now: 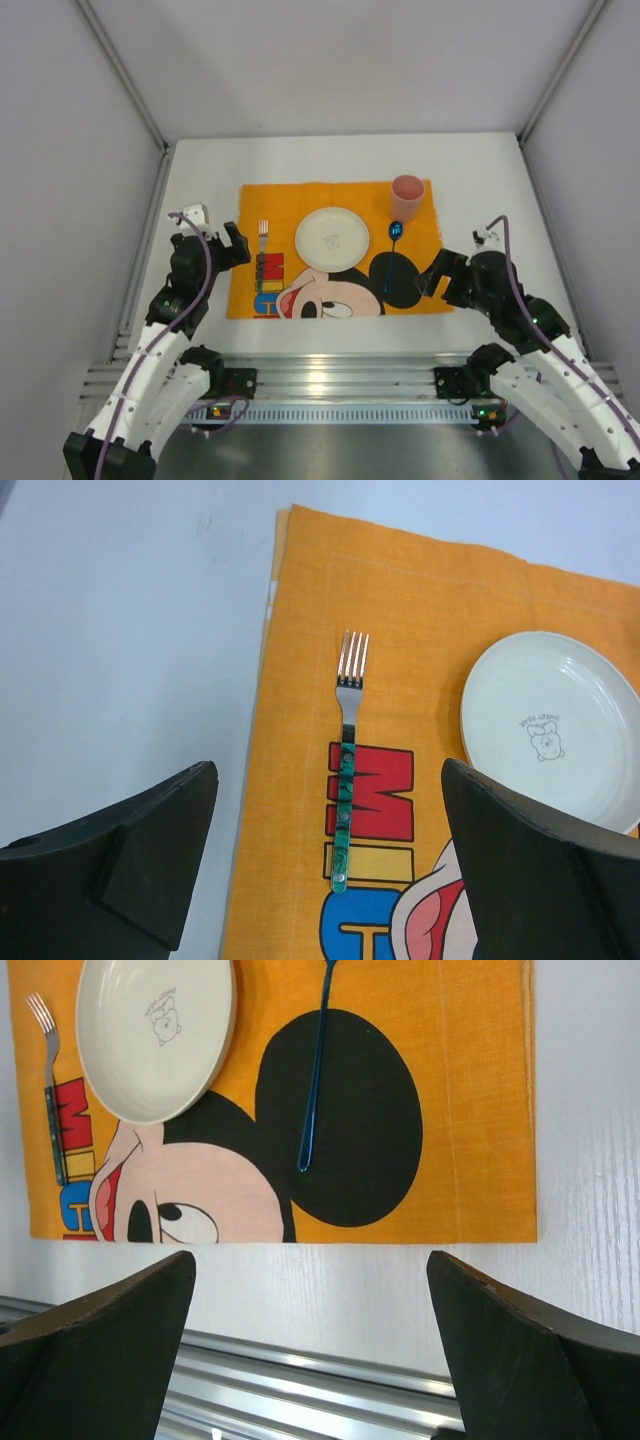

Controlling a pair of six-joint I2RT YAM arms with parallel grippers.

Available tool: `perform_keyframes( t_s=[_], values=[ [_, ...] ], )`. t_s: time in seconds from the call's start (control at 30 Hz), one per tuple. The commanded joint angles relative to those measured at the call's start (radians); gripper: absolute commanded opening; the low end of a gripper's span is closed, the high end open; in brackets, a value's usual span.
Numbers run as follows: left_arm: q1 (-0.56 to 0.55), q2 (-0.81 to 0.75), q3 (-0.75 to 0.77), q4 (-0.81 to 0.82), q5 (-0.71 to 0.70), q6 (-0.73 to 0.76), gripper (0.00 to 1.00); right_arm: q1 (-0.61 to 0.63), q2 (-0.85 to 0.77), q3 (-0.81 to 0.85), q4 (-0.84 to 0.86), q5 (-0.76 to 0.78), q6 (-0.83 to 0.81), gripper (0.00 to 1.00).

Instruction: Set the dinner table for one person

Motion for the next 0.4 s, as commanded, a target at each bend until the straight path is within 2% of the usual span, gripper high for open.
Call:
perform_keyframes(
  t_s=[0.0, 0.37],
  values=[
    [-0.004, -0.031, -0.006, 0.073, -0.051, 0.0, 0.99, 0.006, -0.012, 0.032, 0.019, 0.008, 0.022, 1.0],
    [-0.004, -0.05, 0.013, 0.023, -0.054, 0.061, 0.98, 0.006, -0.1, 0.032, -0.01, -0.023, 0.004, 1.0]
  ],
)
